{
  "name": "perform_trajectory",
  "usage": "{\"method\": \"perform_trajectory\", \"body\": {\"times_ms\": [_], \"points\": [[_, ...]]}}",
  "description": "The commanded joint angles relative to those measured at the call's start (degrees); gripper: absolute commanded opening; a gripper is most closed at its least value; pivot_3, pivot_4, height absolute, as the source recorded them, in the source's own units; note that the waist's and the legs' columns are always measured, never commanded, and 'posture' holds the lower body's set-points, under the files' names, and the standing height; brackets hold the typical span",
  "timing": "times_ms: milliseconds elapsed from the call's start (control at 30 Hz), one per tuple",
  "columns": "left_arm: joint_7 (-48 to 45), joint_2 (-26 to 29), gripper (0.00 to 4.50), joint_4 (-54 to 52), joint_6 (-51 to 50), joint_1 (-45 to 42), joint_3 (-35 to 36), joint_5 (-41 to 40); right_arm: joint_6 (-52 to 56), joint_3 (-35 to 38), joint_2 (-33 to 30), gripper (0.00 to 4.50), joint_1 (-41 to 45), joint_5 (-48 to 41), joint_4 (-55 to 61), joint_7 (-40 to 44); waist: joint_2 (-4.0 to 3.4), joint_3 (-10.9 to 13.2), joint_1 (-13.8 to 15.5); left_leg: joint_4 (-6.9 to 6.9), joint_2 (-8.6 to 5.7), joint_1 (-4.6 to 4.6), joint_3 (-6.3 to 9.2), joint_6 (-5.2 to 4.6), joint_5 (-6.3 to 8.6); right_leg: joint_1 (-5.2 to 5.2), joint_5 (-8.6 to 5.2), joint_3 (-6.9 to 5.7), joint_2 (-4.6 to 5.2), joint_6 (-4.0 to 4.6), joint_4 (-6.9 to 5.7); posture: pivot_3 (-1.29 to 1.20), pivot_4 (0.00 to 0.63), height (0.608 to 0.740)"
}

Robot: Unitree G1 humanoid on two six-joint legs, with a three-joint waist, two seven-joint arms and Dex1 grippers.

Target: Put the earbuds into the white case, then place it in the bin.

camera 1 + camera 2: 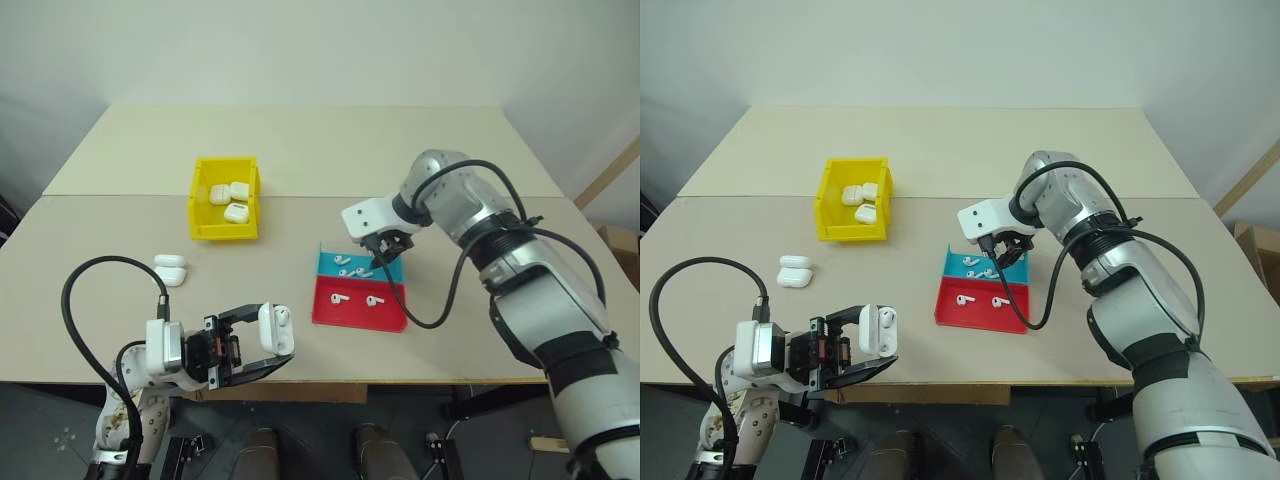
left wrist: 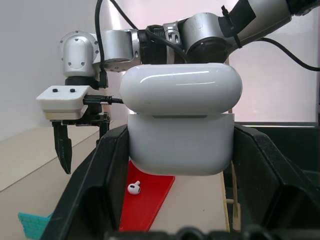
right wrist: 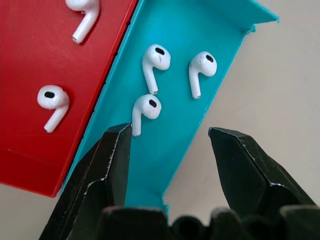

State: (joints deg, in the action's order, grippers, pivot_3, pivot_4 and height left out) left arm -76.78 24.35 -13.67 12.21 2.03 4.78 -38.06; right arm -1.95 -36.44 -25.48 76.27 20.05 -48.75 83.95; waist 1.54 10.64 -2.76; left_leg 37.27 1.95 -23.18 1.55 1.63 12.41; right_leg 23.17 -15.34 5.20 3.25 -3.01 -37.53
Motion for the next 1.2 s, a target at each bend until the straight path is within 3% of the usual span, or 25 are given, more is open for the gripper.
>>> {"method": "perform_trajectory", "body": {"times_ms": [33,1167,1200], "points": [[0.72,-0.12,2.77,-1.58,1.28,-0.51,-0.28,0.3,-1.3,0.65,1.11,2.95,2.66,1.46,-2.22,0.16,-0.01,0.0,0.01,0.0,0.0,-0.01,0.0,0.0,0.0,0.01,0.0,0.0,0.0,0.0,0.0,0.0,0.15,0.74],[1.5,-0.4,2.77,-0.29,4.15,-0.02,-1.37,1.75,-2.33,2.13,6.76,2.95,3.48,5.72,-11.42,-3.65,-0.03,0.01,-0.11,0.0,0.0,0.0,0.0,0.0,0.0,0.03,0.0,0.0,-0.01,0.0,-0.05,0.0,0.15,0.74],[1.49,-0.42,2.77,-0.27,4.19,-0.06,-1.41,1.74,-2.36,2.21,6.75,2.76,3.46,5.73,-11.43,-3.58,-0.03,0.01,-0.1,0.0,0.0,0.0,0.0,0.0,0.0,0.02,0.0,0.0,-0.01,0.0,-0.05,0.0,0.15,0.74]]}}
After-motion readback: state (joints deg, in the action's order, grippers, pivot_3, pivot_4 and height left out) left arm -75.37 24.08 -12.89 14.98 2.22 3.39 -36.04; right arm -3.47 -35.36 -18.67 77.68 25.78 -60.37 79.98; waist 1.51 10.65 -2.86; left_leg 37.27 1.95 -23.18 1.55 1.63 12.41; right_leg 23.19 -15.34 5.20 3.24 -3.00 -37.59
